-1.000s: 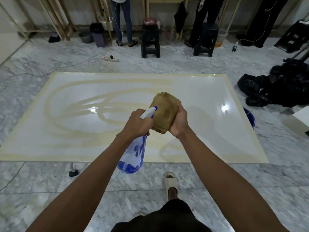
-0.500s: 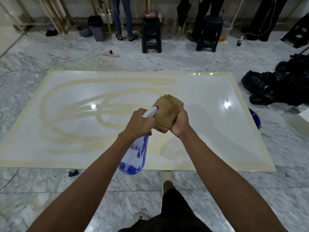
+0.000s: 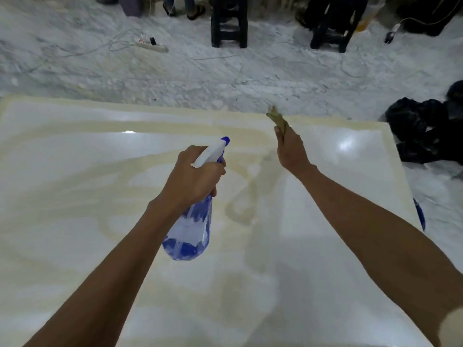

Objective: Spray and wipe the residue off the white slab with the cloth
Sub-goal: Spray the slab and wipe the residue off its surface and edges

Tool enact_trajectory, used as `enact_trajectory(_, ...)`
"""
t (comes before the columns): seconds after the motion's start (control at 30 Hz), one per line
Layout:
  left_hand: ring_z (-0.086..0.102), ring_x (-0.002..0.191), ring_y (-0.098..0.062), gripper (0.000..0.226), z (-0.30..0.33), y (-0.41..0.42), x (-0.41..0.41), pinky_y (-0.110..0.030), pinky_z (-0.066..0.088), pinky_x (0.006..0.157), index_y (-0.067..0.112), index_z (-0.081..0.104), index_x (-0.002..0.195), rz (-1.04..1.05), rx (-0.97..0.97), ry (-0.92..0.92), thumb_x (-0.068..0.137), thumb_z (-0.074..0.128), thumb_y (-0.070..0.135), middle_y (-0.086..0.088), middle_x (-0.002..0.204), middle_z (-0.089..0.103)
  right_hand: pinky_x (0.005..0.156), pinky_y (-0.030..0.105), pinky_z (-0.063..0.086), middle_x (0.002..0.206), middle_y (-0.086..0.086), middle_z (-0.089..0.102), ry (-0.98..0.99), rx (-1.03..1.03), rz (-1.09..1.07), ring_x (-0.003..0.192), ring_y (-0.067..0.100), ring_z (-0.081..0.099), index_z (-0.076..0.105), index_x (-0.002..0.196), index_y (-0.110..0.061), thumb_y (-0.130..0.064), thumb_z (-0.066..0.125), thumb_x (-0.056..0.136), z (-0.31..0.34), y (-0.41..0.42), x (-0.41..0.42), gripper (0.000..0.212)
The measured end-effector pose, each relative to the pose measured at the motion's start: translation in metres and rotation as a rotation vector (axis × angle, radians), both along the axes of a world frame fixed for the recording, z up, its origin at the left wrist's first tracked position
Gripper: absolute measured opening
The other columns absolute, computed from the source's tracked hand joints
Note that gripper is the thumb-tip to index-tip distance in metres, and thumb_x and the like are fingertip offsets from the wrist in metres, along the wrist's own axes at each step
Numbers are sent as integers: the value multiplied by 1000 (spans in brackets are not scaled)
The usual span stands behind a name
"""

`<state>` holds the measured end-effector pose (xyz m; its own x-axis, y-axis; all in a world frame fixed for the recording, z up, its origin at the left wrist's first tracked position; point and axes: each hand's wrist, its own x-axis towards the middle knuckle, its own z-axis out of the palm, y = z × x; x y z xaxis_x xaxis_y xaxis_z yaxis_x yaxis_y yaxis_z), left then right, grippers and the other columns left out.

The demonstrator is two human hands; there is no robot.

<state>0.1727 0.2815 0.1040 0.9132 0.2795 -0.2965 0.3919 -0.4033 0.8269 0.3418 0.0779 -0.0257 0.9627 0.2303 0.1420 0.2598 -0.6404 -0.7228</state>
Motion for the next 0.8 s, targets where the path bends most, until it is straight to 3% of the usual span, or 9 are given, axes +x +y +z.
enact_trajectory(0.07,57,39,-16,14,-11,11,21,-35,55,52,-7,65,88,-7,28,-9,88,55,2,-25,91,72,85,48,52,129,23,62,-51,-259,37,102,37,64,43,145,-4,-37,28,108,-33,14,52,52)
enact_trajectory(0.1,57,40,-17,14,-16,17,29,-35,55,51,-5,66,87,-4,38,-11,88,54,3,-26,92,72,94,52,49,144,21,53,-6,-408,81,117,40,59,36,151,-7,-40,27,108,-50,25,70,55)
enact_trajectory(0.17,59,41,-18,14,-25,25,37,-29,53,47,-5,66,87,6,44,-13,89,54,4,-26,93,72,117,59,25,166,11,18,142,-692,217,149,35,26,14,160,-18,-47,19,107,-86,42,84,60)
enact_trajectory(0.23,60,42,-19,19,-33,33,39,-24,51,46,-8,65,88,15,33,-13,86,55,9,-26,93,72,120,62,-5,168,2,-10,246,-844,259,155,29,-8,-6,159,-28,-52,10,105,-112,53,75,61)
enact_trajectory(0.3,60,42,-20,26,-35,38,33,-24,51,46,-9,64,88,32,8,-16,82,55,15,-23,92,73,119,61,-14,167,0,-17,245,-873,237,154,27,-17,-11,158,-31,-52,9,105,-118,54,61,60)
enact_trajectory(0.47,58,41,-16,29,-29,31,-4,-35,57,51,-8,64,88,-3,-7,6,78,53,17,-20,89,73,120,59,-11,168,-1,-11,202,-841,266,154,28,-13,-3,159,-33,-51,15,106,-107,43,-1,59)
enact_trajectory(0.57,57,39,-17,35,-19,23,-42,-37,57,53,-7,65,88,-1,-57,36,71,51,20,-16,86,74,120,60,-8,169,0,-10,209,-844,289,154,29,-13,-5,159,-34,-50,17,106,-103,33,-72,60)
enact_trajectory(0.7,56,38,-16,32,-10,14,-112,-39,59,56,-2,68,86,-11,-97,58,70,50,19,-11,86,75,121,59,-8,169,-1,-6,268,-685,310,155,25,-10,3,160,-31,-53,22,104,-90,11,-171,63)
enact_trajectory(0.8,56,39,-16,31,-3,8,-167,-36,58,53,-2,68,85,-28,-111,53,70,50,19,-12,86,75,120,60,-9,169,-3,-6,272,-686,308,155,24,-11,2,158,-36,-59,17,100,-93,-2,-245,65)
